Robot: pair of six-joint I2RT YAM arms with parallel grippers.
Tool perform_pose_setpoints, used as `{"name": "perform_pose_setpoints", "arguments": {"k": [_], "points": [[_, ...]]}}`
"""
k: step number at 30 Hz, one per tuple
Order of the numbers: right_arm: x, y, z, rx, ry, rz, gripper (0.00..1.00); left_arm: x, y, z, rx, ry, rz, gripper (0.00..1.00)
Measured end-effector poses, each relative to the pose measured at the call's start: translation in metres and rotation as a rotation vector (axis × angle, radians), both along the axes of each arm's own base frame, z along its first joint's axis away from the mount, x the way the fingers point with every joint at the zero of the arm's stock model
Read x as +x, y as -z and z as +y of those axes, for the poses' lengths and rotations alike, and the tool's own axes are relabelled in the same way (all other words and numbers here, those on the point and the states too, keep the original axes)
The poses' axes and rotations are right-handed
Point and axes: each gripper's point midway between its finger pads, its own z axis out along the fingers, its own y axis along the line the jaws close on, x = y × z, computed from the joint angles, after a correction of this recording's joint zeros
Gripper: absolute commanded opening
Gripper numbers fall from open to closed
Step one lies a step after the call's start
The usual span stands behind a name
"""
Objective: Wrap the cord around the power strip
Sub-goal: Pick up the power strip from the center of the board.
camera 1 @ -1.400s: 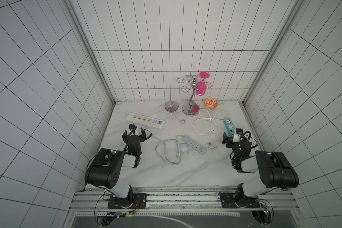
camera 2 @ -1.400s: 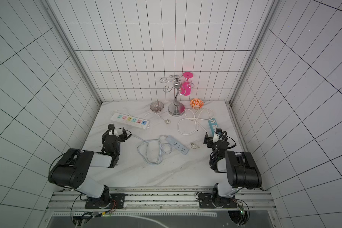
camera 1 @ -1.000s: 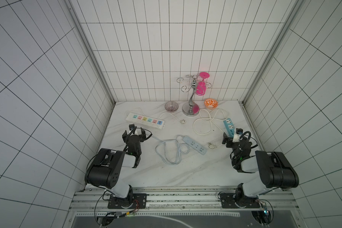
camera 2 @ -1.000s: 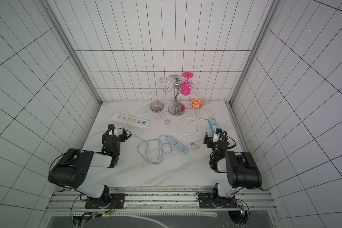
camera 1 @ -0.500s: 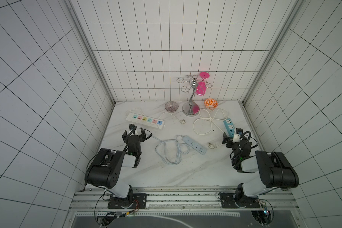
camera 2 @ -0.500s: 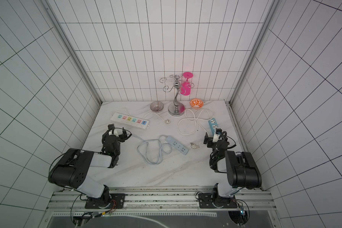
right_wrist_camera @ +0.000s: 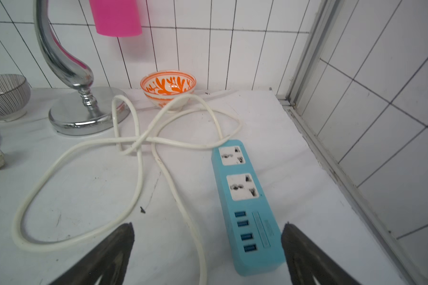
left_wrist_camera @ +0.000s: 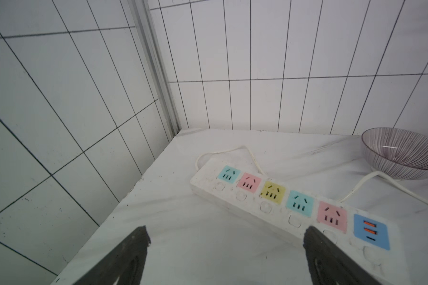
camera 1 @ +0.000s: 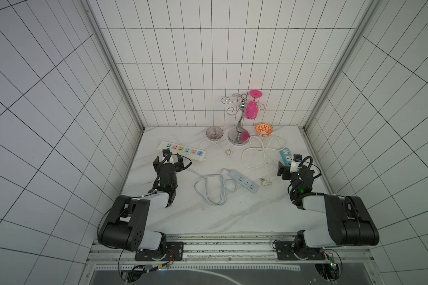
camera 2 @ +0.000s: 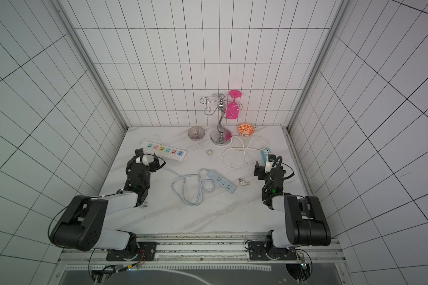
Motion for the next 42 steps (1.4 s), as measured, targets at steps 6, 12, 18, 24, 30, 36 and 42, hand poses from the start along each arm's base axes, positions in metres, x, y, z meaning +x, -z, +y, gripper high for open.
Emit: {"name": "perform_pose_setpoints", "arguments": {"k": [6,12,18,24,30,36,42], "points": [[0.008,-0.009,0.069,-0.055,-0.216,0.061,0.88,-0.001,-0.029,-0.04,0.117,0.101,-0.022,0.98],[-0.018,0.023,0.15,-0.139,-0.465,0.246,0.88,0.0,-0.044,-0.042,0.124,0.101,-0.023,0.98],[-0.06,0.048,0.206,-0.261,-0.619,0.376,0.87,-0.004,-0.057,-0.045,0.106,0.126,-0.05,0.98],[-0.078,0.061,0.2,-0.343,-0.6,0.494,0.86,-0.009,-0.078,-0.052,0.047,0.173,-0.102,0.98],[-0.087,0.058,0.189,-0.38,-0.578,0.552,0.85,-0.008,-0.086,-0.059,0.024,0.198,-0.102,0.98],[-0.098,0.067,0.186,-0.416,-0.6,0.6,0.85,-0.01,-0.086,-0.065,0.026,0.228,-0.095,0.98],[-0.105,0.072,0.19,-0.45,-0.624,0.62,0.82,-0.011,-0.084,-0.069,0.034,0.25,-0.085,0.98]]}}
